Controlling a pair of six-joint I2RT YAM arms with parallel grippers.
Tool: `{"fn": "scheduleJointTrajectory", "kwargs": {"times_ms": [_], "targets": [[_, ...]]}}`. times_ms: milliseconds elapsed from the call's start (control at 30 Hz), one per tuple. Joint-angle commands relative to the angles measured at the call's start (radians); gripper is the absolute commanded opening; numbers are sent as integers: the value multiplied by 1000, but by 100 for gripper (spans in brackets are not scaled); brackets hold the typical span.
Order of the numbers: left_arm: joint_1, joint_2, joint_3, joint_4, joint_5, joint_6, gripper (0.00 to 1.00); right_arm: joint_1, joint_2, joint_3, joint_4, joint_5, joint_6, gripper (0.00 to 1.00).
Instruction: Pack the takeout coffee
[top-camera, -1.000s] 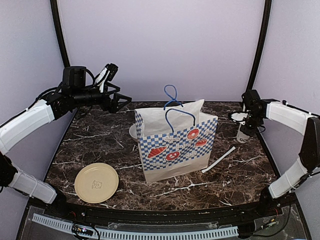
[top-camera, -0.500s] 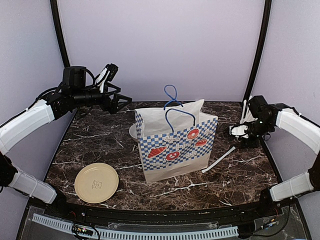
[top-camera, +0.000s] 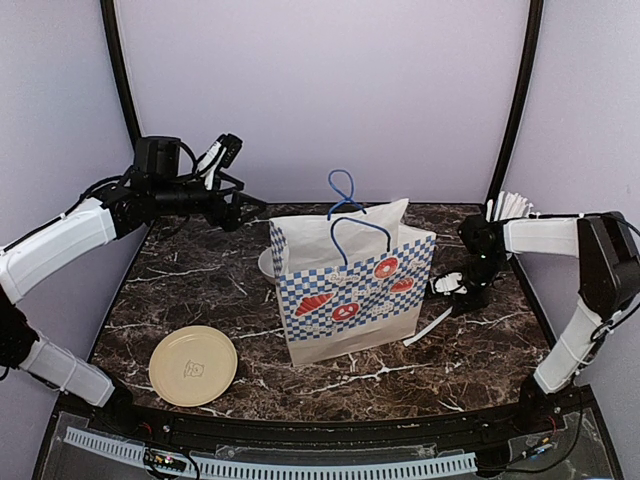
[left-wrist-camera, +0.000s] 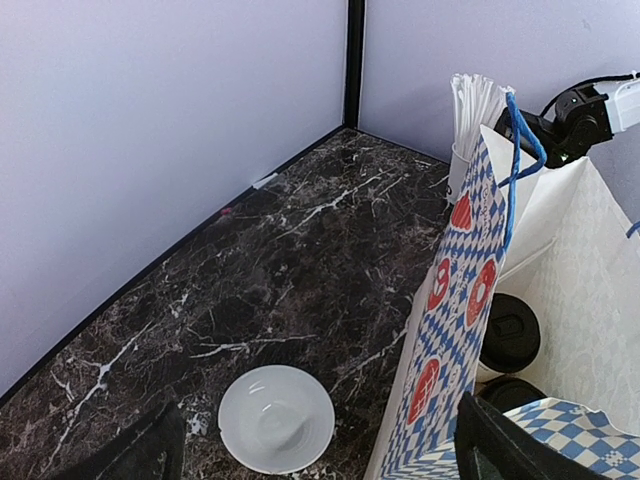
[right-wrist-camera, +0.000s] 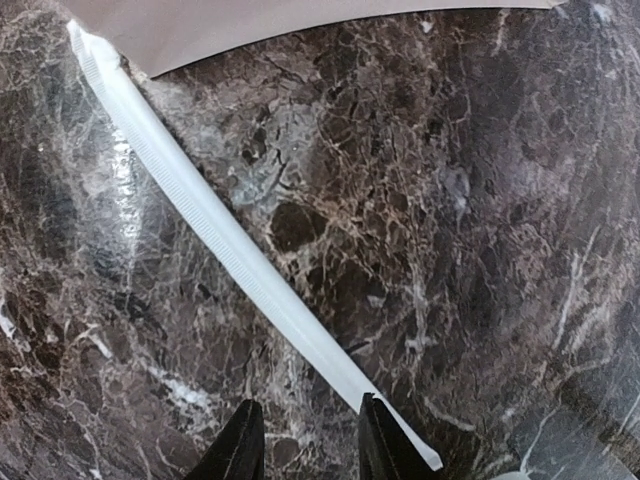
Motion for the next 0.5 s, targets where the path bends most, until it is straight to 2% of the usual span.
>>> {"fn": "scheduleJointTrajectory", "kwargs": {"times_ms": [0, 133, 333, 467], "targets": [[-4, 8, 13, -22, -6, 22, 96, 12, 62, 8, 68, 23, -29, 32], [-3, 19, 17, -31, -8, 28, 96, 13, 94, -12, 104, 51, -41, 32], [-2, 25, 18, -34, 3, 29, 96, 14, 108, -46, 98, 97, -48, 12], [-2, 27, 17, -33, 5, 31, 96, 17, 39, -125, 80, 136, -56, 5]]}}
